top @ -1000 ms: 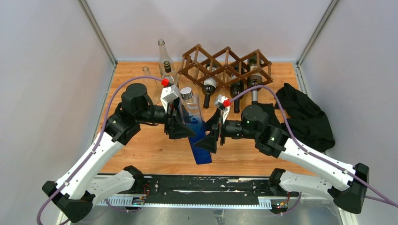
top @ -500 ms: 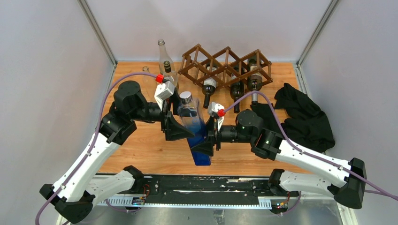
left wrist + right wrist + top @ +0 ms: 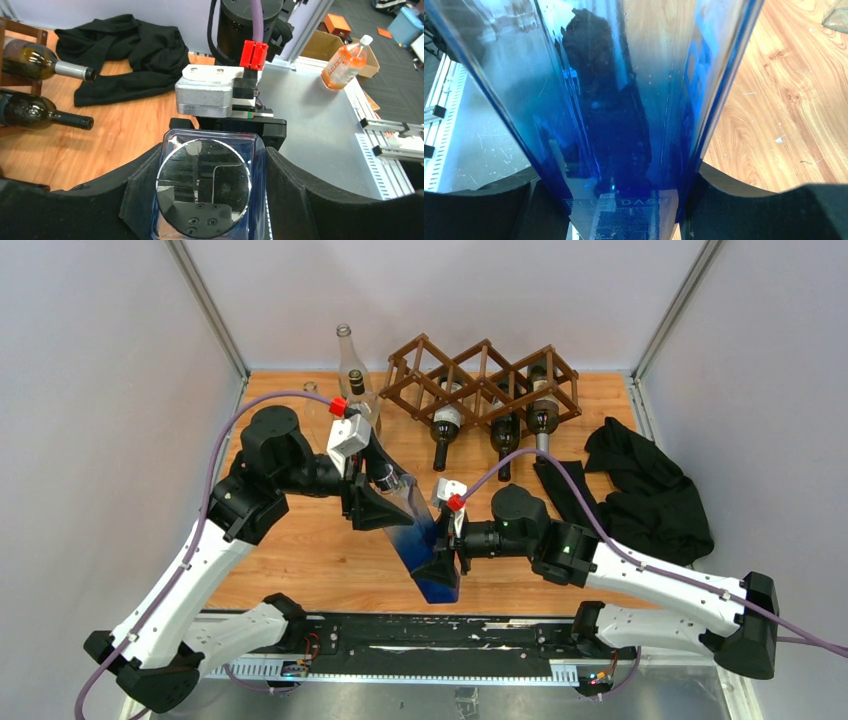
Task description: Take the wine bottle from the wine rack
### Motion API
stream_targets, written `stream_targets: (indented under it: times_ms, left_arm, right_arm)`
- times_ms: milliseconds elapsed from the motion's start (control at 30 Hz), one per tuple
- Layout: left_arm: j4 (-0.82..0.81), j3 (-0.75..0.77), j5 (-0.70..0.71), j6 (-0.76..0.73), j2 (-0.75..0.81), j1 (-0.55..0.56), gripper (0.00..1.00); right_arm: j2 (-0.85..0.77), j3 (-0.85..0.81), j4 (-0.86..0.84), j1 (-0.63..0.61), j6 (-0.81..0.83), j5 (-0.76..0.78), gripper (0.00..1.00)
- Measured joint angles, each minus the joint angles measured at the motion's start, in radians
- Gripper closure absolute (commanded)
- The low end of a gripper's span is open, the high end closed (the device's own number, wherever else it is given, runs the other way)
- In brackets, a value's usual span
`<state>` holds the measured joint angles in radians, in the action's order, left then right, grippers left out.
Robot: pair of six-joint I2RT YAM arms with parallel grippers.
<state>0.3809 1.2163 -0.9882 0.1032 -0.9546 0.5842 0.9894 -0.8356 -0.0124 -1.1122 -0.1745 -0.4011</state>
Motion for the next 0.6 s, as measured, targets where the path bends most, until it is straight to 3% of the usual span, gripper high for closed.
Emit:
stream_targets:
  times_ms: [67,167,333,500,600]
  left_arm:
    - [0.043,0.010,-0.018,-0.036,-0.008,0.000,0.45]
    - [0.119,0.035,-0.022,-0.103,-0.022,0.000,0.28]
    - [0.237,0.058,-0.015,-0.230,-0.047,-0.002,0.13]
    - [0.287,0.051,-0.002,-0.307,-0.043,-0.002,0.11]
    - [0.299,0.046,0.007,-0.342,-0.035,-0.002,0.19]
  right_arm:
    - [0.006,0.000,0.009,-0.005,0.019,-0.001,1.00]
    - [0.024,0.000,0.005,-0.009,0.034,0.010,1.00]
    - [0.056,0.000,-0.009,-0.011,0.029,0.036,1.00]
    - [0.076,0.000,-0.037,-0.011,0.015,0.044,1.00]
    - [0.079,0.000,-0.040,-0.012,0.014,0.043,1.00]
